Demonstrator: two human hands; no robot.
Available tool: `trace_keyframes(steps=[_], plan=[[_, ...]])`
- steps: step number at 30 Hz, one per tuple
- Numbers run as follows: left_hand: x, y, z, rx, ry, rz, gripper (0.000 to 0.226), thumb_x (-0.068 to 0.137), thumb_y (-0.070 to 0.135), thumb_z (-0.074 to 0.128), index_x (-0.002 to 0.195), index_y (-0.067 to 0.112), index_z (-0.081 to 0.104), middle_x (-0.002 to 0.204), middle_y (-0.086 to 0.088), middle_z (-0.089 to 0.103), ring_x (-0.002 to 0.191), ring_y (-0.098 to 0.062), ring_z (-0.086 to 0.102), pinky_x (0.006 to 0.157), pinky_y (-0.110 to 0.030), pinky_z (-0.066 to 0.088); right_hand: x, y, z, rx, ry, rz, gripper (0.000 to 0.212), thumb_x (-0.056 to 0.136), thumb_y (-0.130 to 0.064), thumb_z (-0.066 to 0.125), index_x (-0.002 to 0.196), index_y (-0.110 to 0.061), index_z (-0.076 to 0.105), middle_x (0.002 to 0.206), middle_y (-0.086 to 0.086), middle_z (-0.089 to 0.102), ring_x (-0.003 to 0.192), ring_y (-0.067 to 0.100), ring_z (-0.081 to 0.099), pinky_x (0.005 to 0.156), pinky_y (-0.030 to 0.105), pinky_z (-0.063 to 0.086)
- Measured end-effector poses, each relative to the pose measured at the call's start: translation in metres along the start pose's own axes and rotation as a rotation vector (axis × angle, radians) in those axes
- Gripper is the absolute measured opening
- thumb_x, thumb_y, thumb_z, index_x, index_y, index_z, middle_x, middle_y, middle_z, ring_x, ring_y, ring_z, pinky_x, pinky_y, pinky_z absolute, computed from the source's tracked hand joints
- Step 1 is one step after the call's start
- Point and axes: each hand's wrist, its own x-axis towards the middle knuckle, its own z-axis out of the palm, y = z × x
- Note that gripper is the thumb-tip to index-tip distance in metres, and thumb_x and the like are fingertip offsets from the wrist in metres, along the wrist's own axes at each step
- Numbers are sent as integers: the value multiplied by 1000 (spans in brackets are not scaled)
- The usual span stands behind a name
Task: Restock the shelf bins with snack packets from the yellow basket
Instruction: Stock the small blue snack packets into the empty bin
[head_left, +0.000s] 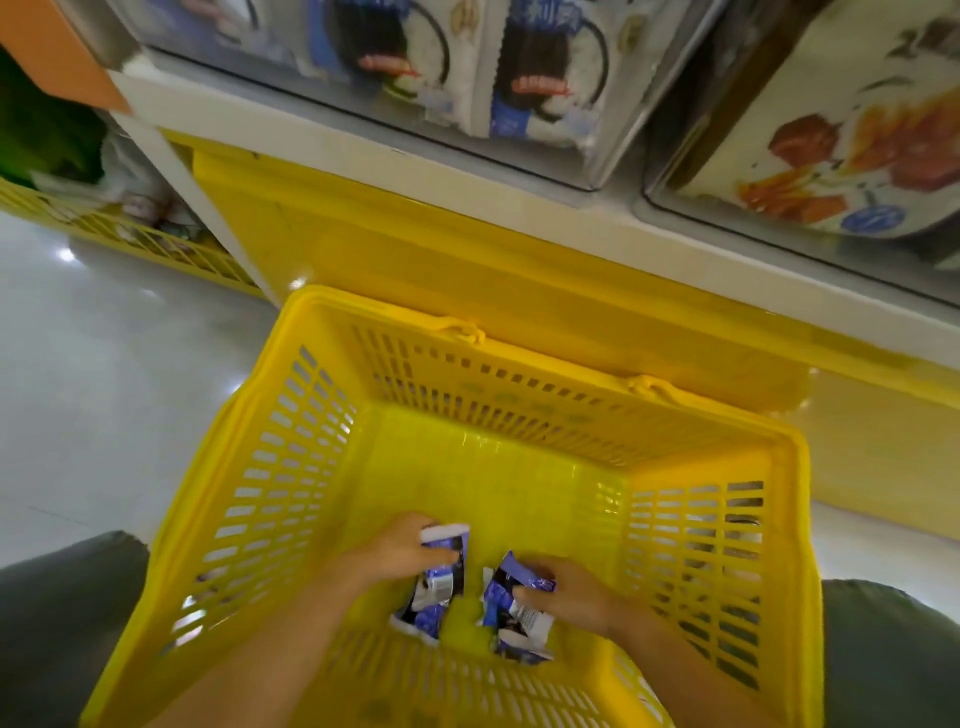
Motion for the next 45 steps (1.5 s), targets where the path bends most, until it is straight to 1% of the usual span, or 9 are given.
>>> trace_keyframes(steps=[2, 6, 12, 20, 27, 32, 37, 41, 45], plan=[[-3, -9, 14, 41, -26, -6, 16, 85, 18, 67, 98, 12, 60, 89, -8, 59, 73, -10, 53, 56, -13, 38, 2, 6, 9, -145, 34, -72, 32, 90, -24, 63, 118, -8, 58, 108, 8, 57, 100, 18, 51, 78, 24, 34], [-1, -14, 28, 103, 35, -11, 28, 80, 17, 72, 82, 24, 46, 87, 1, 48, 85, -16, 48, 63, -19, 38, 6, 15, 19, -393, 86, -89, 53, 83, -38, 67, 128, -18, 49, 127, 3, 38, 121, 16, 33, 95, 21, 28], [-2, -13, 40, 142, 26, -199, 77, 71, 27, 81, 131, 12, 35, 129, -9, 42, 115, -23, 47, 87, -30, 41, 5, 16, 22, -185, -20, 76, 77, 75, -31, 78, 137, -8, 39, 140, 8, 44, 127, 20, 45, 100, 29, 40], [-9, -8, 42, 130, -124, -208, 56, 74, 26, 78, 115, 16, 42, 109, -6, 51, 89, -17, 51, 60, -23, 43, -7, 15, 13, -82, -44, 86, 48, 74, -18, 77, 115, -14, 51, 112, 5, 57, 100, 19, 57, 79, 28, 45], [-33, 29, 16, -365, 314, -69, 30, 77, 21, 76, 91, 16, 49, 86, -3, 58, 75, -15, 56, 64, -25, 44, -36, -31, -20, 410, 230, -10, 37, 85, -9, 67, 116, -4, 48, 97, 0, 62, 79, 6, 60, 62, 9, 46], [-71, 65, -2, -511, 350, 117, 30, 76, 13, 75, 96, 14, 52, 94, -7, 63, 85, -22, 63, 79, -36, 51, -68, -68, -37, 554, 286, -193, 32, 88, -25, 61, 118, -15, 57, 106, 0, 69, 90, 9, 67, 69, 16, 50], [-119, 100, -30, -537, 409, 303, 44, 77, 4, 72, 113, 8, 47, 91, -6, 61, 70, -9, 60, 48, -14, 48, -113, -123, -53, 560, 303, -411, 39, 77, -43, 64, 112, -25, 63, 109, -2, 71, 100, 15, 66, 80, 28, 51], [-160, 119, -59, -524, 467, 420, 35, 78, 1, 70, 101, 13, 48, 89, 1, 58, 65, -2, 61, 46, -15, 50, -159, -179, -64, 481, 320, -578, 47, 72, -43, 62, 114, -21, 62, 114, 1, 69, 108, 21, 63, 93, 37, 47], [-200, 133, -92, -466, 549, 536, 34, 76, 8, 74, 96, 19, 50, 90, 0, 60, 65, -2, 63, 50, -16, 51, -203, -243, -77, 345, 304, -738, 42, 76, -40, 56, 115, -23, 60, 112, -5, 69, 105, 12, 64, 85, 23, 52]])
